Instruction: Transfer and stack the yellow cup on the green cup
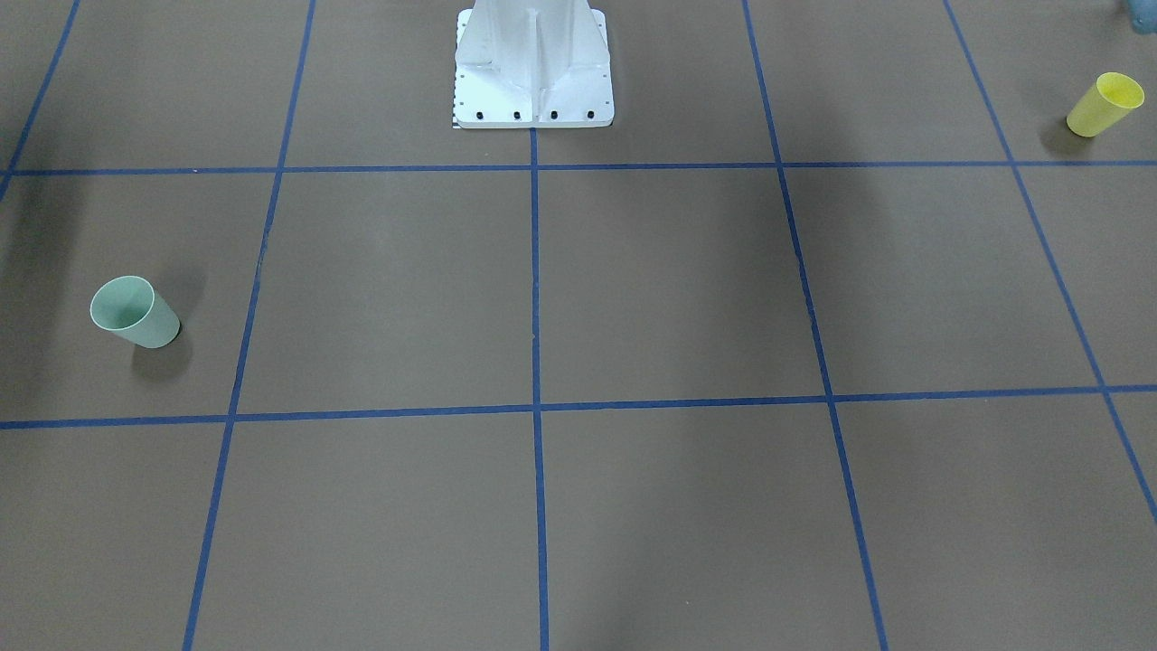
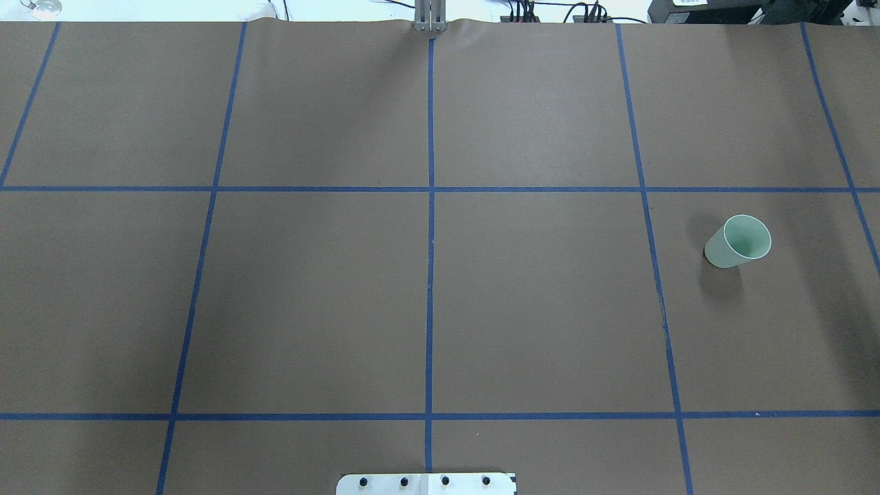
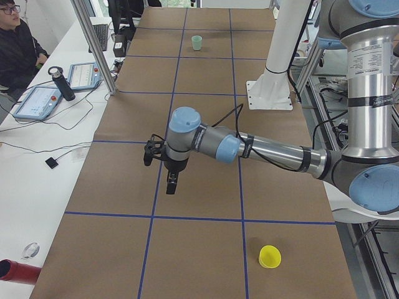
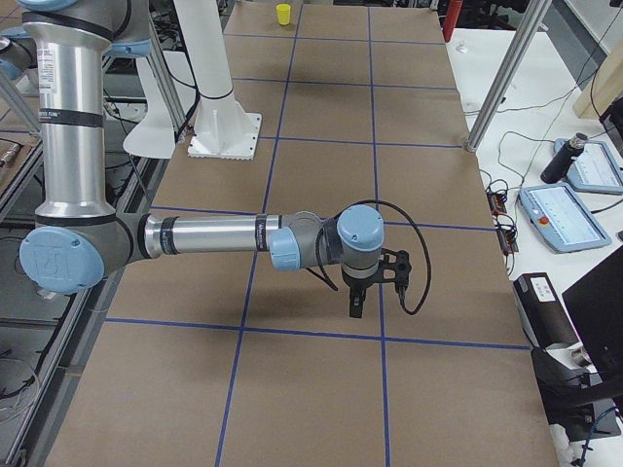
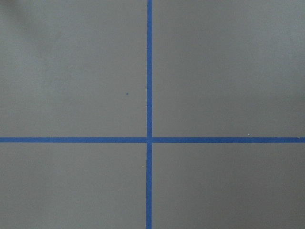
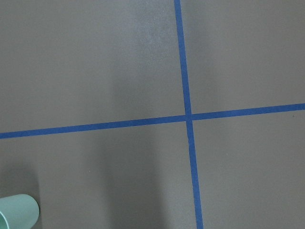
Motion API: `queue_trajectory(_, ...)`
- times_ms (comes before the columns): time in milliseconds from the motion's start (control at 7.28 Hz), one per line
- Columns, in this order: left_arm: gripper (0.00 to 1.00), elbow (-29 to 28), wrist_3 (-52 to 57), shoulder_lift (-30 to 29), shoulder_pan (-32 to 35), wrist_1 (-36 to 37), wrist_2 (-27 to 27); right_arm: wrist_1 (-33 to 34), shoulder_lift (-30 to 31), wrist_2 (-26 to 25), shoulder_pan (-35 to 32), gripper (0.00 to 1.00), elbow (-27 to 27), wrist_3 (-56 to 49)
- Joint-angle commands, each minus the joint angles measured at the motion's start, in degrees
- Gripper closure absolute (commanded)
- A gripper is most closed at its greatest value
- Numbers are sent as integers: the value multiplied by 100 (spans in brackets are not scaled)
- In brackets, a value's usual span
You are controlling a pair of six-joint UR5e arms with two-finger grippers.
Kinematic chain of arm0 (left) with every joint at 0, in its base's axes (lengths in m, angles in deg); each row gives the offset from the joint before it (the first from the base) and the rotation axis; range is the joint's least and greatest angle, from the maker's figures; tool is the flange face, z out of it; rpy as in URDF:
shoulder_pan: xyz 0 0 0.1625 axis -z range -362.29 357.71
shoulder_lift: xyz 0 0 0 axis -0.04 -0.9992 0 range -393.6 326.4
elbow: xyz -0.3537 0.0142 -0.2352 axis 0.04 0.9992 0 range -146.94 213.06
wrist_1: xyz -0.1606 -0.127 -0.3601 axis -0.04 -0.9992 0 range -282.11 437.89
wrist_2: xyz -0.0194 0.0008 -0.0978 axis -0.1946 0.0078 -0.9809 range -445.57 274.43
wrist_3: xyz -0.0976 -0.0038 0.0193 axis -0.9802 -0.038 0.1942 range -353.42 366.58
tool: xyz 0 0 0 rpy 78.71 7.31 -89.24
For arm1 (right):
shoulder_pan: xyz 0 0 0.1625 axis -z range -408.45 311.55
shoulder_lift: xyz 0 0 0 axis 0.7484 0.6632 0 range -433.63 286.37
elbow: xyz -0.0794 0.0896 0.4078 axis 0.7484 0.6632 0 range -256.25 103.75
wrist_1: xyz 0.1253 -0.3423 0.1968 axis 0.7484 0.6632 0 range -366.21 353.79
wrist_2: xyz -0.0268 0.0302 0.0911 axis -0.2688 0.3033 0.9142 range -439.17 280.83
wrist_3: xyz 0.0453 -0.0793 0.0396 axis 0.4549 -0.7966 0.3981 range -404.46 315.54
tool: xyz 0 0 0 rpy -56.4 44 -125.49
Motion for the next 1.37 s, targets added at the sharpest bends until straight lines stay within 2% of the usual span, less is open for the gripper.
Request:
queue_trajectory(0, 0, 1198, -2326, 52, -1295, 1236, 1120, 30, 55, 10, 3, 1, -17, 0)
queue_trajectory(137, 0, 1209, -3500, 122, -2104, 1280, 1786, 30, 55, 10, 3, 1, -17, 0)
queue_trajectory(275, 0, 1226, -4016, 349, -2391, 1290, 2106, 30, 47, 10, 3, 1, -25, 0)
queue_trajectory(550, 0, 1227, -5089, 1260, -2909, 1290, 3080, 30, 55, 10, 3, 1, -69, 0)
queue_trajectory(687, 0, 1209, -5859, 1561, -3269, 1307, 3128, 39, 81, 28, 3, 1, -69, 0)
queue_trajectory(825, 0, 1191, -7085, 1738, -3890, 1499, 3216, 39, 90, 115, 3, 1, -69, 0)
queue_trajectory(962, 0, 1174, -8159, 1731, -4436, 2223, 3225, 39, 108, 185, 3, 1, -61, 0)
queue_trajectory(1237, 0, 939, -9753, 1740, -4993, 2869, 3225, 30, 231, 422, 3, 1, -96, 0)
